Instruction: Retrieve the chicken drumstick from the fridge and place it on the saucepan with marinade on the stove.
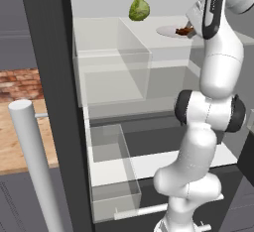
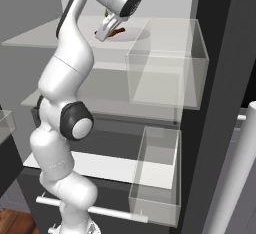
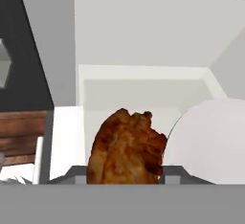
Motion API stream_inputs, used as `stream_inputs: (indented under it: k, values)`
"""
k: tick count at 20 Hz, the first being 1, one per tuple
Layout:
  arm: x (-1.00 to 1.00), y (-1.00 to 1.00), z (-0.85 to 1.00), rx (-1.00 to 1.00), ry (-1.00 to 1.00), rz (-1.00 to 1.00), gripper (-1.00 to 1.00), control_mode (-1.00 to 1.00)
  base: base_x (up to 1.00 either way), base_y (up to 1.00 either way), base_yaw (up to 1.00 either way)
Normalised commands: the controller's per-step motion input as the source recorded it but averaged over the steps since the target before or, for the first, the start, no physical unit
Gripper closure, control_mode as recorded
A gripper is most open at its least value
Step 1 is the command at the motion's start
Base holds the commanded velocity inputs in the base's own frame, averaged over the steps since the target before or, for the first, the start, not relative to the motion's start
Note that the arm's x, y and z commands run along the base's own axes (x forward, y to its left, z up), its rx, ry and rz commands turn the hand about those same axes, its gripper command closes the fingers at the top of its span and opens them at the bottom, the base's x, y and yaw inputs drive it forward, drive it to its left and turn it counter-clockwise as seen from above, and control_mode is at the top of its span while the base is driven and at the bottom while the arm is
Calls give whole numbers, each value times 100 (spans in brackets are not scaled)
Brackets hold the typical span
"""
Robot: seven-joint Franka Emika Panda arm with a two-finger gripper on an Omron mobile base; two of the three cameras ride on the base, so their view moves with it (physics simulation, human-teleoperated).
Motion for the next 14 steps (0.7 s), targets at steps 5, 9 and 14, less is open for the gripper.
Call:
stream_inputs:
  k: [5, 9, 14]
  values:
    - [-78, 31, 33, 0, -13, 0, 100, -100, 0, 0, 0]
    - [-100, 23, 8, 0, -17, 0, 100, -100, 0, 0, 0]
    - [-100, 36, -3, 0, -1, 0, 100, -100, 0, 0, 0]
